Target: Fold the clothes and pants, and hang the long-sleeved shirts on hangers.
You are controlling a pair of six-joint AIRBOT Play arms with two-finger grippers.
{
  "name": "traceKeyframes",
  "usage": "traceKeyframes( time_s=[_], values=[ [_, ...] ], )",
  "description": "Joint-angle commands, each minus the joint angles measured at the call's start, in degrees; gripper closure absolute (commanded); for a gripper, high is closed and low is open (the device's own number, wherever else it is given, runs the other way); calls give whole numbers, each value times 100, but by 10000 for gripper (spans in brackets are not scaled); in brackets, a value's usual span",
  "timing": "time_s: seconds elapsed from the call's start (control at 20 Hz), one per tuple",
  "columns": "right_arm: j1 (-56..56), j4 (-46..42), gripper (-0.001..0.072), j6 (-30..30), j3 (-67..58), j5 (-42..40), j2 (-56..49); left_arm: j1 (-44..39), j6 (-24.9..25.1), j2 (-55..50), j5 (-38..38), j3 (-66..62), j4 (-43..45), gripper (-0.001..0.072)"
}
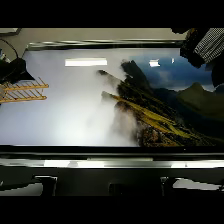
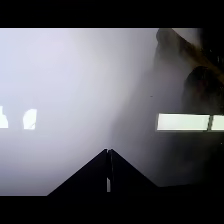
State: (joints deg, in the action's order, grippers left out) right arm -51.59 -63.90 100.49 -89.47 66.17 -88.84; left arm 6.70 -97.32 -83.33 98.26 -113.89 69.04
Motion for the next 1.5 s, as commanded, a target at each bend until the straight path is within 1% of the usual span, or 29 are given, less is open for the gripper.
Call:
traceKeyframes(
  time_s=[0.0,0.15,0.3,0.45,0.7,0.95,1.0,1.15,1.2,1.25,1.35,1.4,1.45],
  values=[
    [-179,-1244,680,514,1261,98,686,0,0,7,105,0,0,689],
    [-179,-2286,679,977,2511,59,1449,0,0,7,101,0,0,689],
    [-179,-2693,679,1141,3187,-17,1954,0,-2,7,101,0,0,689],
    [-179,-2944,678,1139,3377,129,2074,0,-2,7,101,0,-2,689],
    [-179,-3609,678,1139,3670,284,2074,0,0,7,101,0,0,689],
    [-179,-3917,677,1134,3877,289,2074,0,0,4,98,0,0,689],
    [-179,-4068,664,1134,3877,289,2074,0,0,4,98,0,0,689],
    [-179,-4380,432,1147,3873,313,2074,0,0,4,96,0,-2,689],
    [-177,-4347,363,1217,3845,313,2076,0,2,2,87,0,-2,689],
    [-177,-4256,320,1292,3775,308,2105,-2,2,0,72,2,0,688],
    [-177,-3799,309,1285,3484,96,2229,0,4,-13,37,2,2,689],
    [-168,-3185,311,1036,3307,-190,2343,0,31,-17,-22,4,2,689],
    [-116,-2398,313,590,3165,-544,2457,-2,153,-22,-111,4,2,688]
  ],
)
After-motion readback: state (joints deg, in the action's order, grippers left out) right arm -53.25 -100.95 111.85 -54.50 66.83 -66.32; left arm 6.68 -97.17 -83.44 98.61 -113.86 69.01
